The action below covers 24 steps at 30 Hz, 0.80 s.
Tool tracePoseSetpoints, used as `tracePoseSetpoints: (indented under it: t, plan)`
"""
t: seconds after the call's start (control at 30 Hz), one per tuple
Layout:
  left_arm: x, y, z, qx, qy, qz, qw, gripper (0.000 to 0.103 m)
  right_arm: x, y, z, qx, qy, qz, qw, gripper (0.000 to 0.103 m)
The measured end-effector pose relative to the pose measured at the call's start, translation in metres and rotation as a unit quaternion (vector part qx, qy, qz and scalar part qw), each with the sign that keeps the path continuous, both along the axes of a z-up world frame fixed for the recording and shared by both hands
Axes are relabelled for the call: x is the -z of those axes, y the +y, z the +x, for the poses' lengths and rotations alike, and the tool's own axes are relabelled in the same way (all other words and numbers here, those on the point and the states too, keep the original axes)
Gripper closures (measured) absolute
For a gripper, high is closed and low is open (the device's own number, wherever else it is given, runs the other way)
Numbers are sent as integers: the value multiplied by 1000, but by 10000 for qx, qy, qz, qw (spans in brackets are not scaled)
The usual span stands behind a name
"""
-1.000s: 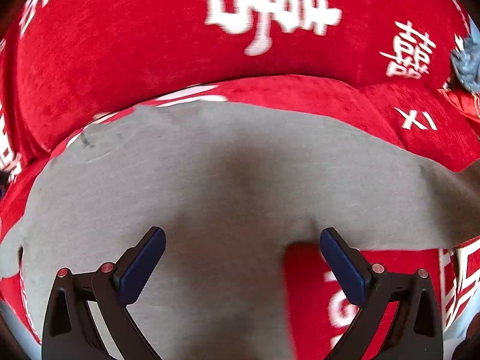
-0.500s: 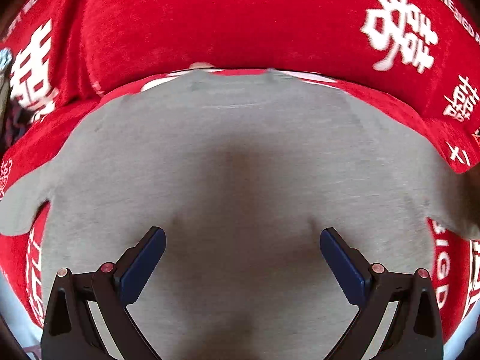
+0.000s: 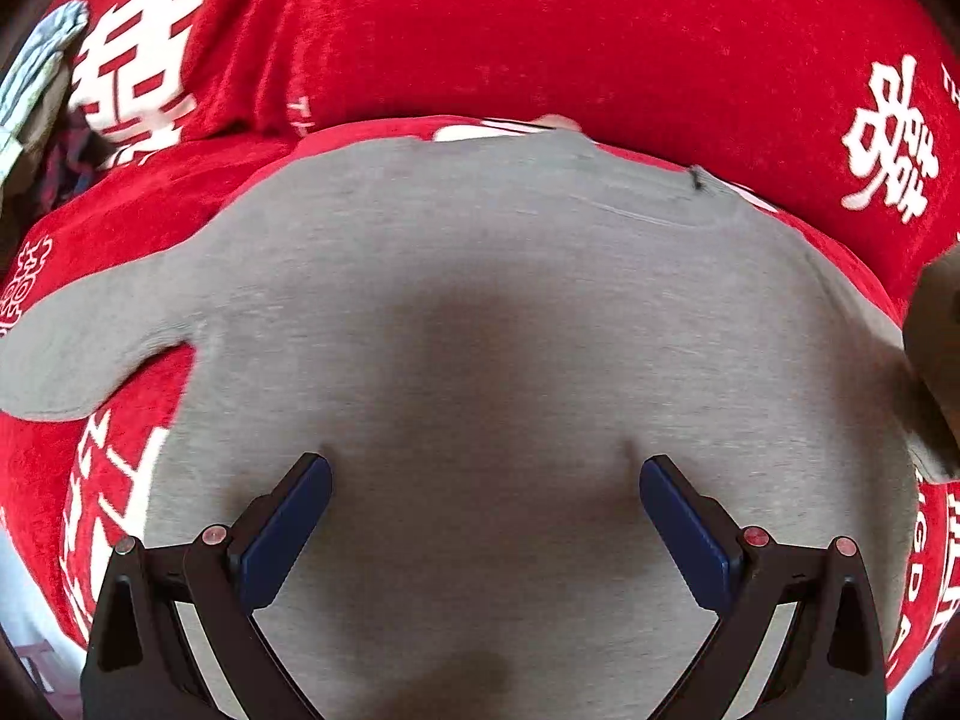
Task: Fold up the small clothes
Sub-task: 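Carry the sleeve across the sweater body with the right gripper and release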
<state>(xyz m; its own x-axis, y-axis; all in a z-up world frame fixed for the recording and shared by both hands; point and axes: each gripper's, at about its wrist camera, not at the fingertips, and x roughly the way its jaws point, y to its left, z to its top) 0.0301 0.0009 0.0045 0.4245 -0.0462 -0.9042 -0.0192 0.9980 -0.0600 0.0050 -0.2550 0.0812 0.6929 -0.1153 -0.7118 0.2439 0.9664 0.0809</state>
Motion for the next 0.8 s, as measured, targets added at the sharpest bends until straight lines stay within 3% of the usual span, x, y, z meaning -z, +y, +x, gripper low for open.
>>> tracePoseSetpoints:
  t: [0.37,0.8]
  plan:
    - [0,43,-3,-191,-96,-190,9996,0,10,82,32,-531,176,-103,9984,97]
    - [-6,98,-20,-569,-213,-601,9963,0,20,177,33,-1362,300,-166,9901,97]
